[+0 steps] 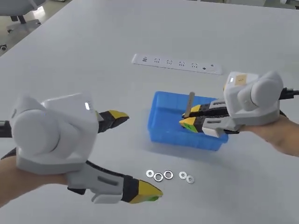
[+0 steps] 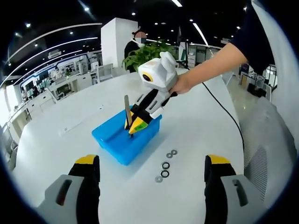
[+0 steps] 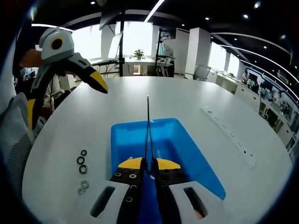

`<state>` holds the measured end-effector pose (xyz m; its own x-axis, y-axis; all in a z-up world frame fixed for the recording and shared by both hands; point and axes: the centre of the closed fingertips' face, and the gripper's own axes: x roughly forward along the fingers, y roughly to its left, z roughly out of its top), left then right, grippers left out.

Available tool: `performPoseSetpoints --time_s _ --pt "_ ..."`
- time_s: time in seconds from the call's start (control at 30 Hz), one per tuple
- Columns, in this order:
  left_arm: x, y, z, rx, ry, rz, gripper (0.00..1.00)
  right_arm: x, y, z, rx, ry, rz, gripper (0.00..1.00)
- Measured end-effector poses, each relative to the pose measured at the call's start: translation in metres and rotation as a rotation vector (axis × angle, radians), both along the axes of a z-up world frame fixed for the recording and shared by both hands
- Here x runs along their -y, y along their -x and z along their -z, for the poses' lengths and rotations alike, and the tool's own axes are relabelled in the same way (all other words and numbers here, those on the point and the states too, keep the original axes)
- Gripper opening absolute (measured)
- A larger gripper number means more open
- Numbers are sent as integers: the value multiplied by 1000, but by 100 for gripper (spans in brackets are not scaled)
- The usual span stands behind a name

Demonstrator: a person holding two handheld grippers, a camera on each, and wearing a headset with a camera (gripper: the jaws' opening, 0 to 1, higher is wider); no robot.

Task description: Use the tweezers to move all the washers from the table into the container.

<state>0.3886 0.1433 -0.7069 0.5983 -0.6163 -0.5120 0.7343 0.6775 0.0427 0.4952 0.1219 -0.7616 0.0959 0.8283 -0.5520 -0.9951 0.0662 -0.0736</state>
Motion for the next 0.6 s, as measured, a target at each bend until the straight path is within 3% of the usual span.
performPoseSetpoints --time_s 0.13,0.4,0.6 --pt "1 -5 -3 12 -3 6 97 0 1 1 11 5 -9 9" --pt "2 -14 1 -5 0 14 96 0 2 -2 8 -4 -10 9" --pt "7 -40 -13 19 50 10 92 0 2 -7 26 0 -19 9"
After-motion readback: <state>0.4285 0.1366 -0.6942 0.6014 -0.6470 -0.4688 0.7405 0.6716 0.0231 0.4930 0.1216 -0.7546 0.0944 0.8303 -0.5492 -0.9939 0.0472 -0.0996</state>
